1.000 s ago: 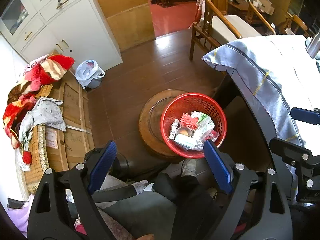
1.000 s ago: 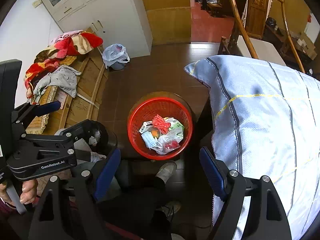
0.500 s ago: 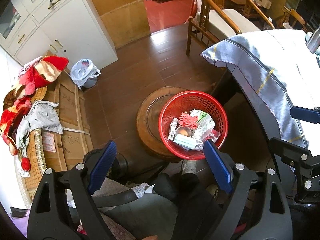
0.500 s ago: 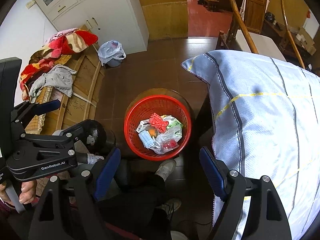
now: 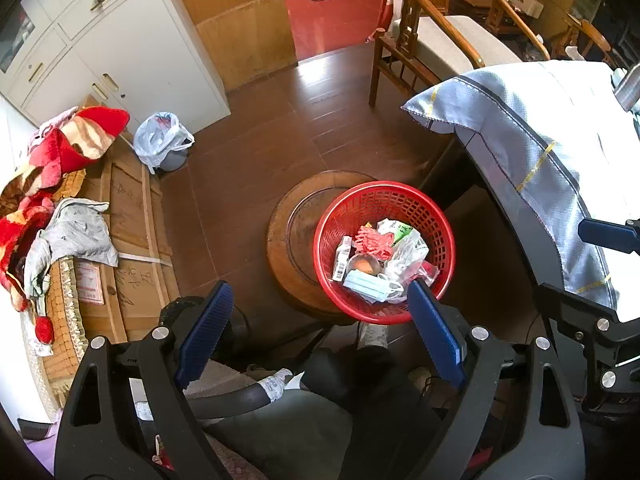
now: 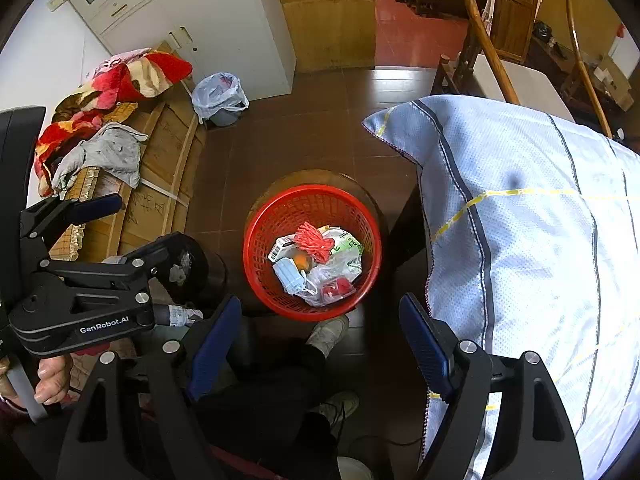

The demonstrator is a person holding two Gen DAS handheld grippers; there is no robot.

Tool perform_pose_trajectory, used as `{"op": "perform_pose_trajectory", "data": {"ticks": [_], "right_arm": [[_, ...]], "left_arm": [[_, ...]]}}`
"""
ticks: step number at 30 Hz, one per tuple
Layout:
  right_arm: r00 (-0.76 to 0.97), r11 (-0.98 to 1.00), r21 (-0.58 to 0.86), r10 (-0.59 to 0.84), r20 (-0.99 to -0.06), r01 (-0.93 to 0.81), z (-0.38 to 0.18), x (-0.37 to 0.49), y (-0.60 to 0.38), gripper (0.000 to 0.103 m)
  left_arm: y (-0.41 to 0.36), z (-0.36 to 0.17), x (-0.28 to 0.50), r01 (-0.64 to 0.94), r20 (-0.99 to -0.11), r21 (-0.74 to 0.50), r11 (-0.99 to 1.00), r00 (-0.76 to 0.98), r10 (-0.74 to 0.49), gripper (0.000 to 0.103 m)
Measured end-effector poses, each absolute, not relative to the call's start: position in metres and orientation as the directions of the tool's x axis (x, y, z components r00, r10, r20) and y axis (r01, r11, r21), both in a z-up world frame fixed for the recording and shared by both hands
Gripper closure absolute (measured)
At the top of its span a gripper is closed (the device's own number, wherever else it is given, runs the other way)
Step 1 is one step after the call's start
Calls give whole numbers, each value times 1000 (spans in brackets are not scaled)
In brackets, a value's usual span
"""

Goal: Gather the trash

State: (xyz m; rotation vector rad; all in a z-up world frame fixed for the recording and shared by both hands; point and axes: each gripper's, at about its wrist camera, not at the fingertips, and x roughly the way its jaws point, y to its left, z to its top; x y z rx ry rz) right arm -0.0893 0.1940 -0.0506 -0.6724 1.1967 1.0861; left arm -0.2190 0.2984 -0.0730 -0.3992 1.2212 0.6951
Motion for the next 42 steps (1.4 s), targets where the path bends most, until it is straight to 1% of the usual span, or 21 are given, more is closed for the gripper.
{"op": "perform_pose_trajectory", "data": {"ticks": [10, 42], "right_arm": [[-13, 375, 125, 288, -957, -918, -56, -86, 198, 23], [-23, 385, 133, 277, -960, -913, -64, -84, 201, 23]], "left_arm": [[303, -79, -216, -682, -954, 63, 729, 173, 244, 17], [311, -88, -216, -691, -962, 71, 719, 142, 232, 17]]}}
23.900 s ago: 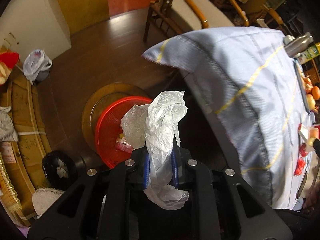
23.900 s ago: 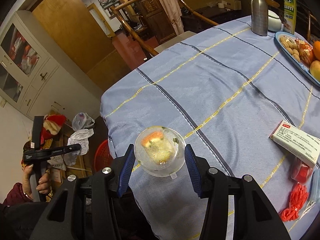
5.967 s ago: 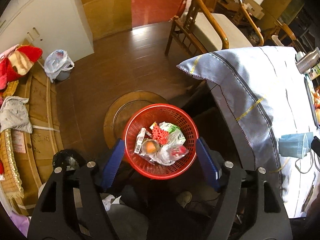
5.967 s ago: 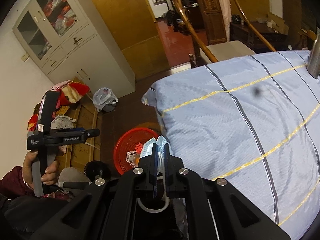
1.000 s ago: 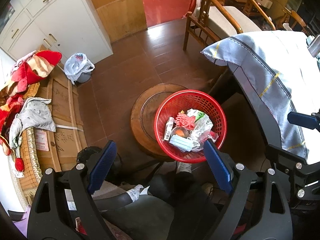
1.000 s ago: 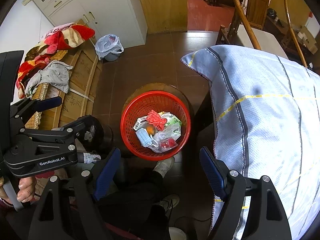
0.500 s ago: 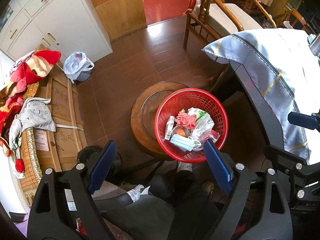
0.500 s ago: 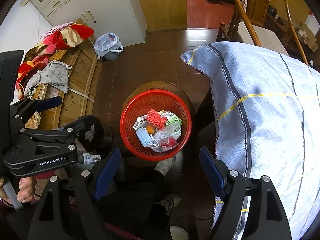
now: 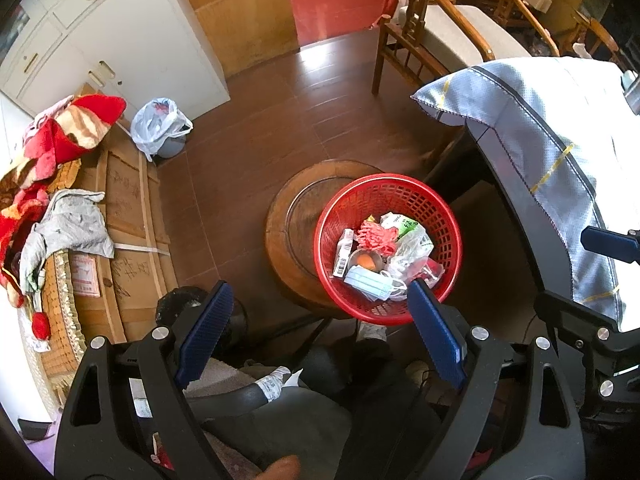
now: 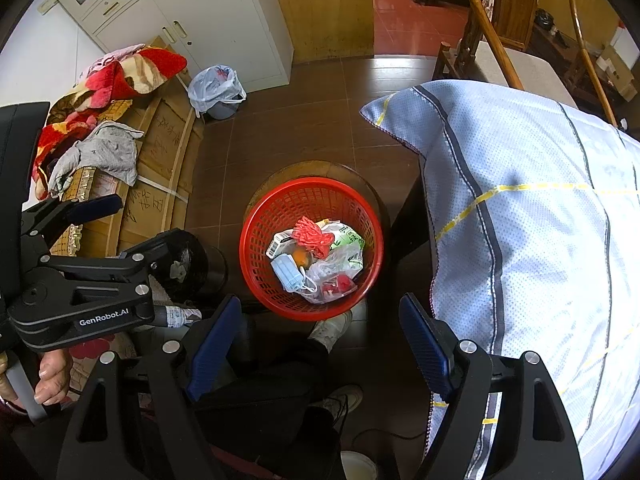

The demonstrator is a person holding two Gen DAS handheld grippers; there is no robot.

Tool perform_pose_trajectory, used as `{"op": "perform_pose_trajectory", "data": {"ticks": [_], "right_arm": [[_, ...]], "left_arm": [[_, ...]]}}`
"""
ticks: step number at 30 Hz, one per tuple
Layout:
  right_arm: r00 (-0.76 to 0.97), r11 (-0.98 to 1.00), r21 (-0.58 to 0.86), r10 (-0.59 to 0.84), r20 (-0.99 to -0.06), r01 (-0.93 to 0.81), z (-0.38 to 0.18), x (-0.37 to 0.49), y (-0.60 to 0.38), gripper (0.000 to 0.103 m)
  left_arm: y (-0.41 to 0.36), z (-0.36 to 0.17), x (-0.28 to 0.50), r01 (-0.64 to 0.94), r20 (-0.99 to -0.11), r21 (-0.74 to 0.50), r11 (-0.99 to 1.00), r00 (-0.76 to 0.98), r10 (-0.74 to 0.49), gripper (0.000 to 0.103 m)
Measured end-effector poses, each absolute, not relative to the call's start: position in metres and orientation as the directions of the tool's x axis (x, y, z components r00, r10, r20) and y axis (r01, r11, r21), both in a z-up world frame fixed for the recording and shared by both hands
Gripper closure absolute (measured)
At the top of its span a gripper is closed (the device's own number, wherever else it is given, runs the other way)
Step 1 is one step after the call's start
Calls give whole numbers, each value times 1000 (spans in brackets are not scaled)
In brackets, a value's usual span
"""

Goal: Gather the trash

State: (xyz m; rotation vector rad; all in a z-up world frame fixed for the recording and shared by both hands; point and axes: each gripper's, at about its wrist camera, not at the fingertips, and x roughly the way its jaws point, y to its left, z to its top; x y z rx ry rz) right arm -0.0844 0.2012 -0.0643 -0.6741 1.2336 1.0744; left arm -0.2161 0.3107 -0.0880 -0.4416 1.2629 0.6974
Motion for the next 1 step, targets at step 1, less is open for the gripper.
{"op": "perform_pose_trajectory", "data": {"ticks": [1], "right_arm": [[-23, 384, 133, 278, -960, -914, -64, -84, 201, 23]], "left_arm": [[311, -88, -215, -692, -963, 69, 718, 142, 229, 17]]}}
